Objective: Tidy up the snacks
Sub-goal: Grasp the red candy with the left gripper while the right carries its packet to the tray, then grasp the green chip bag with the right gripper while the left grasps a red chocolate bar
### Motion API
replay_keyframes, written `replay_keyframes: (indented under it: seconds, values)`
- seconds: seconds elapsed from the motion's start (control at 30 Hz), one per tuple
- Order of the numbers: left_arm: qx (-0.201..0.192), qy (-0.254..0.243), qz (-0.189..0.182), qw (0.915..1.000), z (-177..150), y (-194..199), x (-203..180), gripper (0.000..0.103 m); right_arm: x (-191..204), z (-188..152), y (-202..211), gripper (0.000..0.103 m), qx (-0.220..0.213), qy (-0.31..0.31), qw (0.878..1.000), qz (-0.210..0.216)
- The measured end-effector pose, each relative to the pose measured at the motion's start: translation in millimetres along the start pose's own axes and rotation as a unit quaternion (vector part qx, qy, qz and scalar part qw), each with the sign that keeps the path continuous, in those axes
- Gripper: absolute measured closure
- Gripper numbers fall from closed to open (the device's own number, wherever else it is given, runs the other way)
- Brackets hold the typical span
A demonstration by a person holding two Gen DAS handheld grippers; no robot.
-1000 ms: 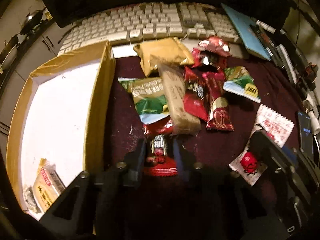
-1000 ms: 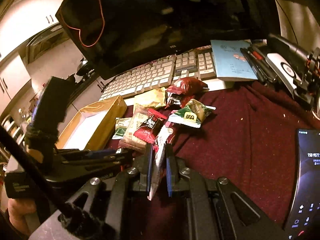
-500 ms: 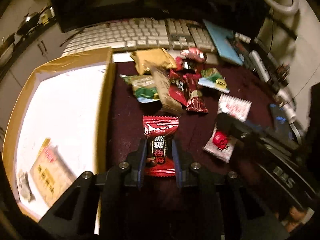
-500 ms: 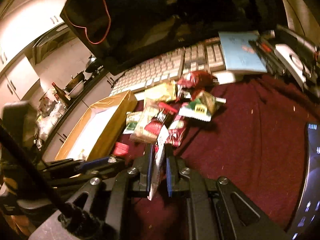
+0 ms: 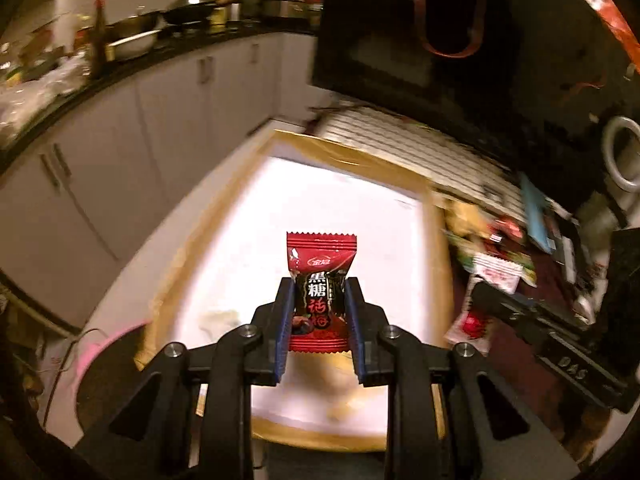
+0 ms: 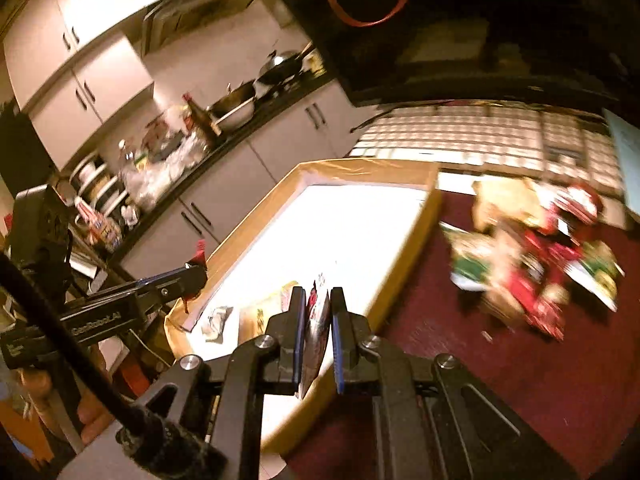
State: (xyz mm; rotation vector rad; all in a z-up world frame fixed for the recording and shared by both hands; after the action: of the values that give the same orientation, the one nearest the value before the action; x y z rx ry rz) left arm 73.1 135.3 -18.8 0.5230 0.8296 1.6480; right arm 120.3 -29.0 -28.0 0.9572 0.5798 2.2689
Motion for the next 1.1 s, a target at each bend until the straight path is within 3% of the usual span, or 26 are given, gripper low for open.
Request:
replay_keyframes:
  seconds: [0.13, 0.23, 0.33, 0.67, 0.7, 0.8, 0.97, 1.03, 1.1]
  values:
    - [0.021, 0.004, 0.009, 0.9997, 0, -27, 21, 0.076, 3, 9, -36, 0.093, 0.037, -0.002, 0.999, 0.002]
    - [0.029, -0.006, 0.029, 0.9991, -3, -42, 28, 0.076, 6, 6, -53, 0.093, 0.054, 0.016, 0.998, -0.032]
    - [0.044, -0.002, 0.029, 0.9986, -9, -52, 31, 0.076, 8, 0, -65, 0.093, 0.069, 0.019, 0.997, -0.038]
    - [0.075, -0.027, 0.06, 0.995, -18, -73, 37, 0.075, 12, -1, -83, 0.09, 0.079, 0.039, 0.994, -0.068]
    - [0.074, -0.026, 0.056, 0.9953, -19, -73, 38, 0.07, 13, 0, -82, 0.087, 0.074, 0.042, 0.994, -0.069]
    - [0.069, -0.018, 0.057, 0.9958, -18, -72, 42, 0.049, 13, 4, -77, 0.054, 0.055, 0.043, 0.995, -0.074]
    - [0.042, -0.015, 0.041, 0.9982, -17, -53, 32, 0.041, 6, 11, -34, 0.051, 0.005, 0.017, 0.998, -0.062]
    - [0.025, -0.017, 0.03, 0.9991, -17, -41, 20, 0.039, 0, 2, -9, 0.046, -0.006, -0.003, 0.999, -0.038]
    - [0.006, -0.023, 0.014, 0.9996, -18, -30, 4, 0.031, -11, -11, 10, 0.045, -0.019, -0.018, 0.999, -0.032]
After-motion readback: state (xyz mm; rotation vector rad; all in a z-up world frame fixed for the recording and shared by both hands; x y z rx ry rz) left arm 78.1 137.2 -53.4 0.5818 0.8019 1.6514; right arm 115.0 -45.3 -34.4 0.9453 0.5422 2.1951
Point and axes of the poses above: each gripper's, at about its wrist camera, not at the fingertips, and y roughly against the way its jaws point, x to its left, z to its top, the point moved 5 cm from there along -y, roughly the way its jaws point, and after that the axes turned 5 degrees about -y, right-handed, at the moved point
